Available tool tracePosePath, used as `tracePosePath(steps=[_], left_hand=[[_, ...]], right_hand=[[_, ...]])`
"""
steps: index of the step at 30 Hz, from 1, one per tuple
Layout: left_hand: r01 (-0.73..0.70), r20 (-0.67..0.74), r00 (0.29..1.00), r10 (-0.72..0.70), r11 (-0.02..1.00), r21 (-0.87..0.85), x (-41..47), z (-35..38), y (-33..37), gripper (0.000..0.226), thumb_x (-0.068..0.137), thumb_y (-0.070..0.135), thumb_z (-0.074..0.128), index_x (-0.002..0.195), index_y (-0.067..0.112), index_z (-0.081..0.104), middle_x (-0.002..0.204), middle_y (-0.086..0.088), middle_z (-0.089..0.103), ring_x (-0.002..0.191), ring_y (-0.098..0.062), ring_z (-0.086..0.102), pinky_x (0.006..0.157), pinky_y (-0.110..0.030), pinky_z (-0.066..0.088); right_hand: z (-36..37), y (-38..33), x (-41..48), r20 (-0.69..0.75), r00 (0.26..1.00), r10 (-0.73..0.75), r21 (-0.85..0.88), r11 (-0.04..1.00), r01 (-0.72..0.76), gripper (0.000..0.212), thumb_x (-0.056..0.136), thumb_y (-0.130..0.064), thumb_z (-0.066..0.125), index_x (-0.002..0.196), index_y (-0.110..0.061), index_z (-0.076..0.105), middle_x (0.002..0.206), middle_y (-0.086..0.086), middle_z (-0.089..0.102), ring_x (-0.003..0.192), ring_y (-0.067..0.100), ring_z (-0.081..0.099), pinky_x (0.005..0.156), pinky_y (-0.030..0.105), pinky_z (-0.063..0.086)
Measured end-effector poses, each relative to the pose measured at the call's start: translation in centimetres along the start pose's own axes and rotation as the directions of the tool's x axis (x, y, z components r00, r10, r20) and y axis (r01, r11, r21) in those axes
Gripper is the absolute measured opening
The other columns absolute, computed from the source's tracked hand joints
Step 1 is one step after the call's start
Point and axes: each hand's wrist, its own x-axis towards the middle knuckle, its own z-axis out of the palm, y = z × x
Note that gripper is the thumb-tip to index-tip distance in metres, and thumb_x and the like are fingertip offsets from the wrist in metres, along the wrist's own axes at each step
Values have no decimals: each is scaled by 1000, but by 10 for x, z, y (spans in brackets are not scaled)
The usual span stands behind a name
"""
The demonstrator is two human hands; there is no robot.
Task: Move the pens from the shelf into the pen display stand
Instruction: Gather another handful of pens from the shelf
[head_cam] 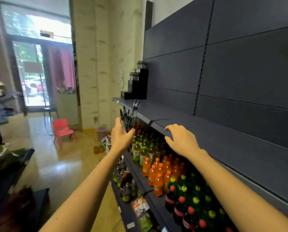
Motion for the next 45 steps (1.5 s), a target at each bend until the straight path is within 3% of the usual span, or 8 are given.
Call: tracePosePath(steps=[4,9,19,26,31,38,41,45], left_hand=[[7,-39,999,-5,1000,30,47,-47,-40,34,80,7,67,109,11,49,96,2,61,92,-21,59,85,-40,51],[-3,-35,999,7,996,92,109,-81,-85,39,81,2,65,115,8,48,105,-1,57,93,-16,54,83,-30,45],[2,-21,1000,0,994,108,226,-82,-172,37,83,6,66,113,10,47,105,0,58,91,-14,54,77,-28,41],[6,-37,999,-2,994,114,330,-68,-246,38,81,2,63,115,8,47,109,-6,60,96,-19,57,80,-32,46],[12,-45,999,-5,990,140,410,-55,-297,39,81,7,64,116,8,46,110,-10,61,101,-26,58,86,-43,51],[17,-20,1000,-15,995,94,517,-41,-365,34,83,4,63,113,6,47,104,-5,59,89,-15,55,66,-16,41],[0,19,1000,-1,997,72,566,-36,-401,38,83,4,64,116,8,46,109,-6,59,93,-16,56,73,-23,45],[-19,69,997,17,999,42,634,-26,-443,38,82,8,64,115,14,45,103,-3,59,89,-27,60,79,-48,54]], right_hand=[[38,-53,58,20,996,-84,8,996,84,39,98,-33,43,135,-19,44,135,1,49,125,21,45,93,37,43],[71,-104,132,19,994,-107,24,994,107,40,99,-31,43,136,-18,43,137,3,47,125,23,45,93,38,43],[140,-139,265,8,994,-111,29,993,111,38,97,-29,45,134,-17,45,135,4,49,122,24,47,92,37,43],[205,-143,381,8,993,-116,8,993,116,40,98,-30,44,136,-17,43,135,3,48,124,23,45,96,38,41],[245,-142,468,19,993,-114,-4,993,114,39,98,-29,43,135,-18,43,135,2,48,123,22,45,94,37,42],[300,-153,582,25,995,-99,-39,994,100,40,98,-31,43,136,-19,42,135,3,47,123,23,45,94,37,41],[328,-158,628,21,998,-57,-47,997,57,38,98,-30,44,134,-19,43,133,3,48,121,23,46,92,37,42],[357,-160,690,-4,1000,22,-67,998,-22,37,98,-31,45,133,-19,44,131,3,49,118,23,47,88,36,43]])
